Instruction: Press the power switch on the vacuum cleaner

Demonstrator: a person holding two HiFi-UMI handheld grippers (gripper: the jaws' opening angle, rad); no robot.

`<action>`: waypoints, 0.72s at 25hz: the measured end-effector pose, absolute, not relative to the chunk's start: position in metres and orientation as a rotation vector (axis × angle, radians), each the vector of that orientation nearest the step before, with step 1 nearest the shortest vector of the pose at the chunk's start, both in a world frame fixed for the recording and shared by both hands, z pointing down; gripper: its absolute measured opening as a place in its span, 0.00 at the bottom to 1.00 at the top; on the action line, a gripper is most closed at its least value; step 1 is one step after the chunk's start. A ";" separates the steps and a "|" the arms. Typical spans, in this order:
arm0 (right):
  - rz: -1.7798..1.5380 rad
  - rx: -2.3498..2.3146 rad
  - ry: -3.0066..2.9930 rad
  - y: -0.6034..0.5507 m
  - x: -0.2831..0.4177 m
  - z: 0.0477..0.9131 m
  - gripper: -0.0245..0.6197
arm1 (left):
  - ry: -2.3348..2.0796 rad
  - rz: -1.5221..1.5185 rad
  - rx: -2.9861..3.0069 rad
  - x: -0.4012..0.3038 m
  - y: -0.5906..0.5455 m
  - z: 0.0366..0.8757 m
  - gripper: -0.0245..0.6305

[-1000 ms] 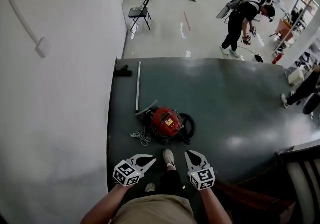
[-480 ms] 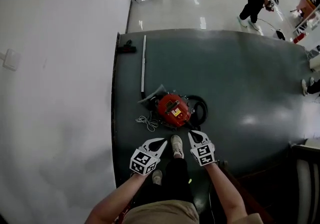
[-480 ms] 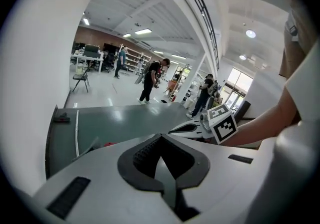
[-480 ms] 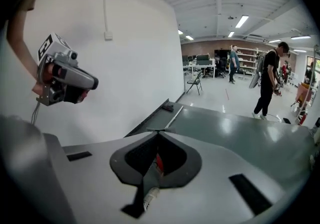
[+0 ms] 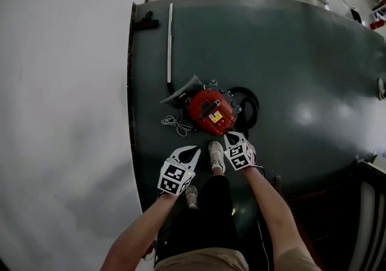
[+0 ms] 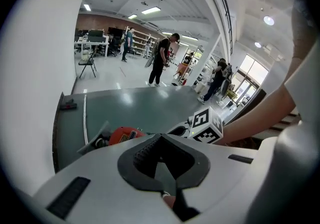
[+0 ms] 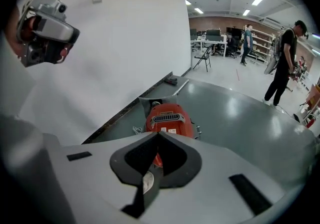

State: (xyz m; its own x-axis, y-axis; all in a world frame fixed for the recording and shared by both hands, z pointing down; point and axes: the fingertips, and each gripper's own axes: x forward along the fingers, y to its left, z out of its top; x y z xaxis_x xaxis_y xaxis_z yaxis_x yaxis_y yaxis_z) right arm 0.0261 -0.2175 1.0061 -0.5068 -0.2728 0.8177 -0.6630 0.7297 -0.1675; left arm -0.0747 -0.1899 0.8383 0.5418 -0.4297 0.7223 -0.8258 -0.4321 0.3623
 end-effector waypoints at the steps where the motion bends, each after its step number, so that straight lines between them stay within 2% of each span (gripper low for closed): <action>1: 0.605 0.695 -2.088 -0.219 0.022 1.022 0.05 | -1.006 0.740 2.055 -0.078 -0.190 0.851 0.04; 10: 0.597 0.558 -1.917 -0.222 0.010 1.147 0.05 | -1.011 0.649 1.962 -0.075 -0.200 0.904 0.04; 18: 0.680 0.551 -1.825 -0.218 0.000 1.201 0.05 | -0.999 0.631 1.881 -0.077 -0.187 0.931 0.04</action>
State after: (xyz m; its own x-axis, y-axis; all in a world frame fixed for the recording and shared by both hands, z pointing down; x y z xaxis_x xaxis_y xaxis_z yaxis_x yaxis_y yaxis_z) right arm -0.0003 -0.2183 1.2008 -0.3313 -0.0510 0.9421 -0.6548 0.7314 -0.1906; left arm -0.0774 -0.1874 0.9308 0.5456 -0.3857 0.7440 -0.8376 -0.2810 0.4686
